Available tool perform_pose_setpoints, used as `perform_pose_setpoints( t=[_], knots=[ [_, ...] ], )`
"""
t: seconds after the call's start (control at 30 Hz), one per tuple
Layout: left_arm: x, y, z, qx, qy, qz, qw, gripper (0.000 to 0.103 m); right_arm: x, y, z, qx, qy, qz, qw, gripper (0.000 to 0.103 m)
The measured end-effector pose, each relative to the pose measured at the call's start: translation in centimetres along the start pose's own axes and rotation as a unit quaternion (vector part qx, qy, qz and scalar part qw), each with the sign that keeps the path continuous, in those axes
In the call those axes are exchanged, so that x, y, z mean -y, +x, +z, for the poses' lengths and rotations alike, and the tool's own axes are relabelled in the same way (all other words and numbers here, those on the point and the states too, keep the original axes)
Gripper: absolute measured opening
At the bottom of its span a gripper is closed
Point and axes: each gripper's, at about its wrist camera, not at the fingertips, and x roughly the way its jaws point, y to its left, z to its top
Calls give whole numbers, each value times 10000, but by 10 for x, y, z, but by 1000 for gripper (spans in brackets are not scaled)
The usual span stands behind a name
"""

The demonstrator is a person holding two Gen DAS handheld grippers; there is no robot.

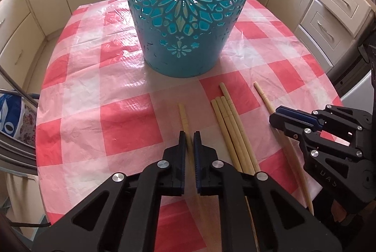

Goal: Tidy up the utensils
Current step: 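Lower the left tool onto the chopsticks and close on one, then lift the chopstick with the left tool and drop it into the teal basket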

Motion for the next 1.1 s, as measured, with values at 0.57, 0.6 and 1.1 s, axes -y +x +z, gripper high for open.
perform_pose_setpoints(
  t=[0.57,0.6,1.1],
  knots=[
    [-31,-150,21,1976,-146,-2083,9578,4,4,-2,-5,196,166,152,9996,9],
    [-32,-158,25,2150,-211,-2118,9531,5,4,-2,-5,205,161,150,9995,9],
    [-11,-220,117,4550,-739,-744,8843,5,2,-2,-7,291,111,118,9994,9]
  ],
)
